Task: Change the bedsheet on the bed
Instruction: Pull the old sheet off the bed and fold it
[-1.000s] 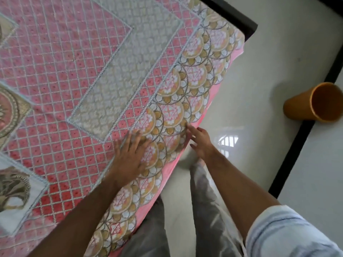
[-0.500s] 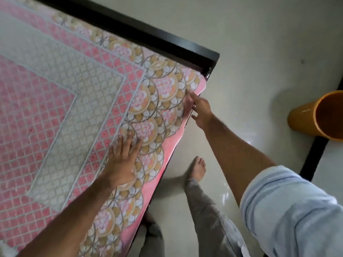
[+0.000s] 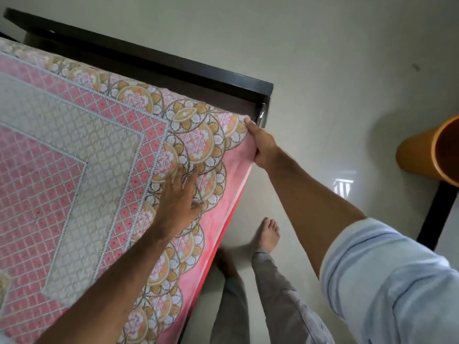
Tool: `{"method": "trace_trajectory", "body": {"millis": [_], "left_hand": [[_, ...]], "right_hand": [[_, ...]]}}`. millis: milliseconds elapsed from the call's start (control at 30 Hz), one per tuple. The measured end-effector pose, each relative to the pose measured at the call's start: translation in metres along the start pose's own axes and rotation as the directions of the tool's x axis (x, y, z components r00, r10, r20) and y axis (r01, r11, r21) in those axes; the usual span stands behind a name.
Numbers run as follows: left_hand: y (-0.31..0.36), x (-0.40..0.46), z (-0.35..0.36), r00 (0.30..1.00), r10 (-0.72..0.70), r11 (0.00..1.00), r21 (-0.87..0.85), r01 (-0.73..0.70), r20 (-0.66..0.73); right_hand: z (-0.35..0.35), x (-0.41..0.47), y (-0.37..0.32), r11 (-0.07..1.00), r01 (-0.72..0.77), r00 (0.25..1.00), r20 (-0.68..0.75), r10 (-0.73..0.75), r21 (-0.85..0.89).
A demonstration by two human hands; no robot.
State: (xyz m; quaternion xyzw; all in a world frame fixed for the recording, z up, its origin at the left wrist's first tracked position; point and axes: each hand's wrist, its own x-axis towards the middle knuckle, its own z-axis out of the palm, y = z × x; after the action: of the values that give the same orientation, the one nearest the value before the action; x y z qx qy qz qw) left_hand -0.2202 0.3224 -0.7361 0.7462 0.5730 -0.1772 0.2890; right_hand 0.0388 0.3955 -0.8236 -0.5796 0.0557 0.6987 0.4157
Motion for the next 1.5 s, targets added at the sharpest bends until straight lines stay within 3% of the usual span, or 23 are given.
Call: {"method": "trace_trajectory", "body": {"millis": [67, 133, 200, 267, 333, 467, 567, 633, 667, 733, 800, 833, 867, 967, 1100, 1200, 1267, 1300, 1367, 1433, 1500], "left_hand": [[-0.001, -0.001, -0.003, 1.000, 0.018, 1.000, -0.004, -0.018, -0.015], [-0.001, -0.001, -0.011, 1.000, 0.022, 1.000, -0.022, -0.023, -0.012], [0.001, -0.001, -0.021, 1.000, -0.026, 0.992, -0.127, 0.024, -0.016], [0.006, 0.001, -0.036, 0.994, -0.113, 0.937, -0.333, 0.109, 0.006], [0.014, 0.004, -0.053, 0.988, -0.157, 0.818, -0.561, 0.128, -0.003], [0.024, 0.025, -0.090, 0.951, -0.308, 0.501, -0.856, 0.129, -0.037], [0.030, 0.048, -0.107, 0.947, -0.318, 0.473, -0.873, 0.118, -0.045], [0.031, 0.059, -0.111, 0.948, -0.308, 0.550, -0.827, 0.113, -0.075], [0.031, 0.063, -0.110, 0.951, -0.295, 0.610, -0.785, 0.111, -0.095], [0.026, 0.068, -0.103, 0.959, -0.258, 0.721, -0.684, 0.110, -0.119], [0.017, 0.072, -0.089, 0.962, -0.243, 0.792, -0.598, 0.125, -0.121], [0.014, 0.072, -0.084, 0.962, -0.253, 0.789, -0.597, 0.142, -0.106], [0.011, 0.073, -0.079, 0.959, -0.272, 0.769, -0.617, 0.164, -0.084], [0.007, 0.073, -0.073, 0.951, -0.305, 0.734, -0.649, 0.198, -0.056], [0.007, 0.081, -0.074, 0.945, -0.322, 0.780, -0.583, 0.226, -0.064], [0.012, 0.083, -0.074, 0.934, -0.357, 0.793, -0.536, 0.291, -0.020], [0.018, 0.084, -0.076, 0.907, -0.421, 0.766, -0.543, 0.344, -0.020], [0.022, 0.085, -0.077, 0.889, -0.455, 0.760, -0.541, 0.361, -0.046], [0.030, 0.091, -0.078, 0.859, -0.496, 0.775, -0.511, 0.372, -0.128], [0.040, 0.102, -0.085, 0.817, -0.556, 0.742, -0.534, 0.406, -0.151], [0.049, 0.112, -0.095, 0.778, -0.621, 0.670, -0.582, 0.460, -0.100]], "right_hand": [[0.000, -0.012, -0.010, 0.998, 0.016, 0.996, -0.087, -0.021, -0.058], [0.006, -0.038, -0.022, 0.972, 0.204, 0.969, -0.119, -0.218, -0.119], [0.016, -0.070, -0.024, 0.867, 0.418, 0.901, 0.006, -0.433, -0.270], [0.024, -0.099, -0.017, 0.672, 0.593, 0.805, 0.298, -0.514, -0.444], [0.027, -0.123, -0.012, 0.510, 0.686, 0.726, 0.534, -0.434, -0.518], [0.038, -0.148, -0.012, 0.414, 0.748, 0.634, 0.743, -0.213, -0.519], [0.049, -0.136, -0.016, 0.267, 0.785, 0.599, 0.795, -0.096, -0.559], [0.052, -0.118, -0.021, 0.207, 0.743, 0.658, 0.751, -0.048, -0.637], [0.053, -0.111, -0.027, 0.235, 0.677, 0.726, 0.685, -0.059, -0.697], [0.056, -0.093, -0.048, 0.471, 0.453, 0.886, 0.440, -0.145, -0.757], [0.062, -0.075, -0.071, 0.692, 0.252, 0.968, 0.174, -0.181, -0.676], [0.067, -0.065, -0.080, 0.715, 0.190, 0.980, 0.090, -0.175, -0.673], [0.073, -0.051, -0.087, 0.667, 0.180, 0.980, 0.073, -0.185, -0.723], [0.101, -0.022, -0.096, 0.460, 0.190, 0.981, 0.150, -0.123, -0.867], [0.139, 0.006, -0.103, 0.243, 0.145, 0.985, 0.162, 0.051, -0.959], [0.157, 0.022, -0.108, 0.219, 0.126, 0.981, 0.155, 0.119, -0.968], [0.161, 0.021, -0.115, 0.165, 0.200, 0.966, 0.223, 0.133, -0.966], [0.164, 0.019, -0.122, 0.175, 0.255, 0.951, 0.280, 0.135, -0.951], [0.165, 0.011, -0.138, 0.345, 0.322, 0.899, 0.399, 0.182, -0.882], [0.161, 0.002, -0.168, 0.566, 0.275, 0.816, 0.500, 0.289, -0.777], [0.156, -0.004, -0.207, 0.679, 0.164, 0.722, 0.556, 0.412, -0.716]]}}
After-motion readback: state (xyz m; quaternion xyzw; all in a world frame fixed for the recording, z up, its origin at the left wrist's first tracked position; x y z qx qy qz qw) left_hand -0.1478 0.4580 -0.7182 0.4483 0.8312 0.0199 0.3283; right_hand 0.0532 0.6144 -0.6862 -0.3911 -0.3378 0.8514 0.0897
